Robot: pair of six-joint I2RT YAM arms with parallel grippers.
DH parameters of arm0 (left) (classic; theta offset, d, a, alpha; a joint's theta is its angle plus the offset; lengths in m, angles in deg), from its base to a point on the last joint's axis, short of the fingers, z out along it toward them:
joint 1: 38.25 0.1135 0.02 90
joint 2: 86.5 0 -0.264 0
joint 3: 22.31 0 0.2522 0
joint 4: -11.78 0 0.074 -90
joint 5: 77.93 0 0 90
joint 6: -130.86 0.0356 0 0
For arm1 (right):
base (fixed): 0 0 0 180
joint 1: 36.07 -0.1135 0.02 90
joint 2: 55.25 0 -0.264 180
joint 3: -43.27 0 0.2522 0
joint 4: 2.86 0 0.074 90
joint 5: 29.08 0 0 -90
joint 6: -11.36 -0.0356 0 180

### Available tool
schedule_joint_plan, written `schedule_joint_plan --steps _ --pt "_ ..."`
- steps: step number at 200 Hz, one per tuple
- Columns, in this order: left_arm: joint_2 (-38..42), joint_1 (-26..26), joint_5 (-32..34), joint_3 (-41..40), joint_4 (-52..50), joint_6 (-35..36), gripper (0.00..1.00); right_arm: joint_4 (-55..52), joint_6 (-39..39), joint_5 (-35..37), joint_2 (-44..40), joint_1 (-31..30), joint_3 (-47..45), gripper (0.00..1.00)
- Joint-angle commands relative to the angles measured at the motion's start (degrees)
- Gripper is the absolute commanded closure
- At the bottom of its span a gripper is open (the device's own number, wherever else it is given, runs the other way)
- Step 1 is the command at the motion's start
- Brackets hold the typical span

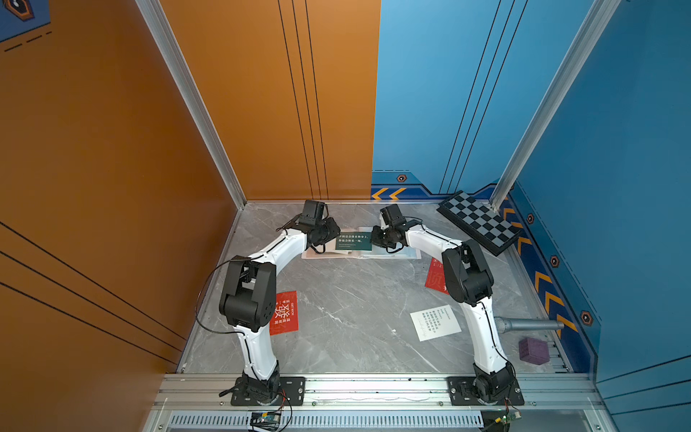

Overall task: Place the photos into the photo albums
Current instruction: Insert the photo into the photo album.

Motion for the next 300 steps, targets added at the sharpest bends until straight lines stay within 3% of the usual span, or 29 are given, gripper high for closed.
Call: schedule_joint_plan --steps 1,189,300 --pt "-0.1 0.0 0.0 1.4 -1.1 1.4 0.58 -1.7 -0.2 -2.1 3.1 -0.9 2.8 0.93" --pt "0.5 0.8 -0.5 0.9 -1.1 1.5 0.58 -3.0 -2.7 -10.0 11.6 -6.0 15.8 0.89" --pt "5.2 3.0 0.8 -2.7 -5.5 4.0 0.58 -1.7 1.3 -6.2 0.0 -5.2 6.6 0.86"
